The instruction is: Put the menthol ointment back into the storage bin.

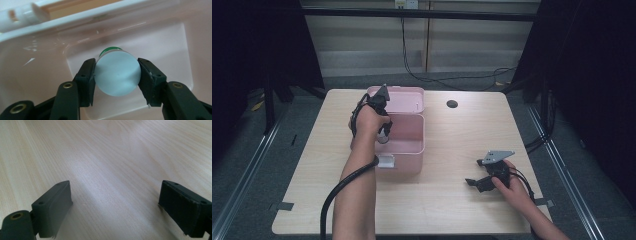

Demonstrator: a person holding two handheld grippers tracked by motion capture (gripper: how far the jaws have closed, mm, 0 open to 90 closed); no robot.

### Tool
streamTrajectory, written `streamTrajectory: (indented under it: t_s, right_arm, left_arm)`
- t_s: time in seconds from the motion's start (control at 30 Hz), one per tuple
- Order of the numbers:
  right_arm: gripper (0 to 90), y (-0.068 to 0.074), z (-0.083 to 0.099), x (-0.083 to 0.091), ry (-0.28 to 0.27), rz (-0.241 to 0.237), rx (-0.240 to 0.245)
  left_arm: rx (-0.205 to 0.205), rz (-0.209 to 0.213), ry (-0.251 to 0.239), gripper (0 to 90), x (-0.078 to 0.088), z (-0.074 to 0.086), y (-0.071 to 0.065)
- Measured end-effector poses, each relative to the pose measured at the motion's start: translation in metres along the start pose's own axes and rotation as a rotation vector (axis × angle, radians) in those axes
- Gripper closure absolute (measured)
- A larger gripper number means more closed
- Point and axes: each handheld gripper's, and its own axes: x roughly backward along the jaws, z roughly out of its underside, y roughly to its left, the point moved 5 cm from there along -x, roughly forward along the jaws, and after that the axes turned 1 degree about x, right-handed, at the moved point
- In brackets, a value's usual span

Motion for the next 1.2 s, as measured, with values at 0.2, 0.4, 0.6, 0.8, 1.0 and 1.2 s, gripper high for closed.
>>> streamTrajectory:
  t_s: [0.2, 0.4, 0.6, 0.8, 1.0, 1.2]
  right_arm:
    - [10.5, 0.000, 0.000, 0.000, 0.000, 0.000, 0.000]
    - [10.5, 0.000, 0.000, 0.000, -0.001, 0.001, 0.000]
    - [10.5, 0.000, 0.000, 0.000, -0.002, 0.001, 0.000]
    - [10.5, 0.000, 0.000, 0.000, -0.002, 0.001, 0.000]
    - [10.5, 0.000, 0.000, 0.000, -0.002, 0.001, 0.001]
    - [10.5, 0.000, 0.000, 0.000, 0.000, 0.002, -0.002]
  left_arm:
    - [0.001, -0.006, -0.006, 50.6, -0.007, -0.002, -0.001]
    - [0.006, -0.009, -0.011, 50.6, -0.017, -0.003, 0.000]
    - [-0.004, -0.023, -0.001, 50.5, -0.022, -0.004, 0.000]
    - [0.007, -0.015, -0.008, 50.5, -0.027, -0.006, -0.001]
    - [0.010, -0.019, -0.014, 50.5, -0.032, -0.008, 0.000]
    - [0.013, -0.026, -0.011, 50.5, -0.035, -0.007, 0.002]
